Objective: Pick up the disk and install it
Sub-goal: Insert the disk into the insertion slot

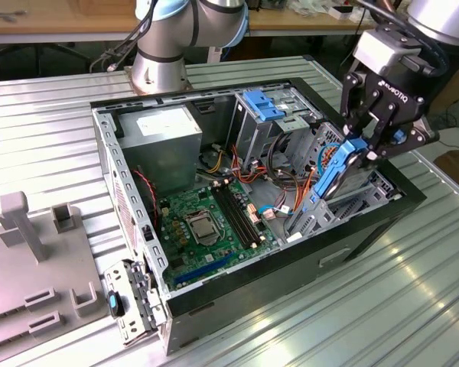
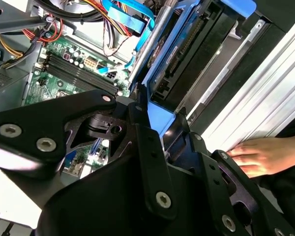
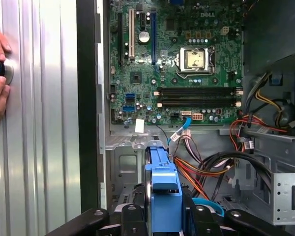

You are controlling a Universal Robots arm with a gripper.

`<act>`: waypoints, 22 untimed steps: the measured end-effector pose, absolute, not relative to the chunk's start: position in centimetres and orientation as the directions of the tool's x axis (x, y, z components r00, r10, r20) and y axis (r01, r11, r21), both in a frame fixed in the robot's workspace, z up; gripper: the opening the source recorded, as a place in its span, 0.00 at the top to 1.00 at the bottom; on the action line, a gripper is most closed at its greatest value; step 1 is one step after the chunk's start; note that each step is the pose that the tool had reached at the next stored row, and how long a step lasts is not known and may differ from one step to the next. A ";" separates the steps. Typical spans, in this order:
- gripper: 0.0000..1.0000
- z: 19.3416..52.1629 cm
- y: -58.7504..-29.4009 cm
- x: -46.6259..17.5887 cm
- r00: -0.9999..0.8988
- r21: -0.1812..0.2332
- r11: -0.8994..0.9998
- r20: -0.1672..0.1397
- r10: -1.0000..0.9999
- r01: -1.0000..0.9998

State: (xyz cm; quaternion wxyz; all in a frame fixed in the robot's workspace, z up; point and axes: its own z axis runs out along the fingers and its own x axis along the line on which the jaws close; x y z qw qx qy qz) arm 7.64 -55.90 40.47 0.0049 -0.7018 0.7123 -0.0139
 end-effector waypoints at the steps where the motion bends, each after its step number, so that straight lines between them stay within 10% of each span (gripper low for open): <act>1: 0.63 40.4 -55.9 7.6 -0.015 -0.027 0.015 0.012 -1.000 -1.000; 22: 0.63 38.4 -55.9 7.6 -0.015 -0.027 0.015 0.012 -1.000 -1.000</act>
